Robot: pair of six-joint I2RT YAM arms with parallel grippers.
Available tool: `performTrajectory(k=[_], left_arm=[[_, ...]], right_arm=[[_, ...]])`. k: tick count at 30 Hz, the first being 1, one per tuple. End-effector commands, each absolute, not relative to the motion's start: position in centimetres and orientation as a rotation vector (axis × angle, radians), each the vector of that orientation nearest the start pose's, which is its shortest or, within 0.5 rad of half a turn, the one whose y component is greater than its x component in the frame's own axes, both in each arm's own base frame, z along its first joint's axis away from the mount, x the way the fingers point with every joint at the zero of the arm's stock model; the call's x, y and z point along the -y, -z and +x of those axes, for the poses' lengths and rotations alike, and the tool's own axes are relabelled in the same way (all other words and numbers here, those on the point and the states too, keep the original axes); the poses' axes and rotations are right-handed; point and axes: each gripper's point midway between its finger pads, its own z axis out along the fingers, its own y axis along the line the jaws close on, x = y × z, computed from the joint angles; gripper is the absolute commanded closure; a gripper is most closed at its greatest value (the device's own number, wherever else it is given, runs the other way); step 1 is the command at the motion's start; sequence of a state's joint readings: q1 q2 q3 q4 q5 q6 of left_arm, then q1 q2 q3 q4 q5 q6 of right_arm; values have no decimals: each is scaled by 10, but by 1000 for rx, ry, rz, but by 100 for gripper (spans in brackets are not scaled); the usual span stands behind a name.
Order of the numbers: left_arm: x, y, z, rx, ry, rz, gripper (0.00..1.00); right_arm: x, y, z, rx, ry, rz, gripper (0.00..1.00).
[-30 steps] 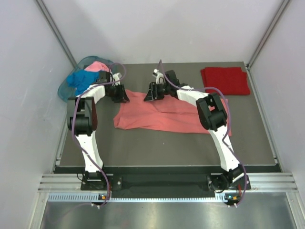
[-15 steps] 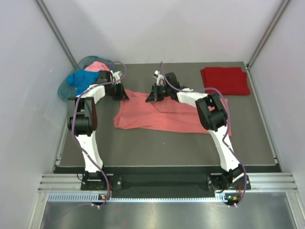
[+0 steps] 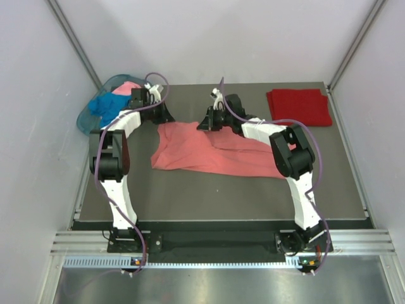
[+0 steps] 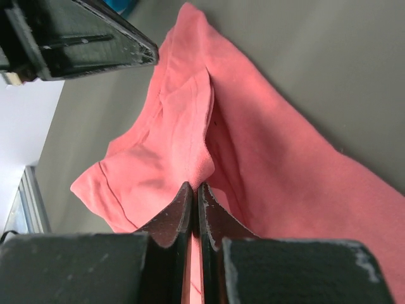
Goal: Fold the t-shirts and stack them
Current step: Fold the tshirt
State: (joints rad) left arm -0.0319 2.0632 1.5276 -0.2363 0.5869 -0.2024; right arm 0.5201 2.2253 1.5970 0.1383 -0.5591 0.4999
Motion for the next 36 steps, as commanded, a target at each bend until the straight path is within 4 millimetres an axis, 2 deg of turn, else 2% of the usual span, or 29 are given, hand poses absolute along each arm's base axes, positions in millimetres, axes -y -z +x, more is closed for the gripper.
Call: performTrajectory(k=[1, 4, 5, 7, 8, 17, 22, 29, 36], left_arm=[[117, -134, 524, -2231, 740, 127, 100], [111, -126, 514, -2305, 697, 128, 87], [112, -129, 514, -2303, 708, 161, 78], [115, -124, 512, -2322, 732, 178, 72], [118, -115, 507, -2351, 768, 180, 70], [127, -73, 487, -2487, 775, 234, 67], [125, -64, 489, -2505, 742, 239, 64], [123, -39, 484, -2586, 688, 224, 63], [121, -49, 488, -2552, 622, 243, 61]], right_arm=[[-385, -129, 464, -2058, -1163, -387, 100], [-384, -123, 463, -2076, -1151, -375, 100], [-382, -119, 462, -2089, -1145, -369, 100], [-380, -116, 461, -2103, -1139, -360, 100], [-376, -112, 462, -2112, -1125, -348, 100], [-373, -111, 460, -2123, -1132, -334, 100], [-374, -113, 460, -2118, -1142, -335, 100], [-375, -116, 460, -2111, -1152, -336, 100], [-374, -116, 458, -2115, -1153, -341, 100]])
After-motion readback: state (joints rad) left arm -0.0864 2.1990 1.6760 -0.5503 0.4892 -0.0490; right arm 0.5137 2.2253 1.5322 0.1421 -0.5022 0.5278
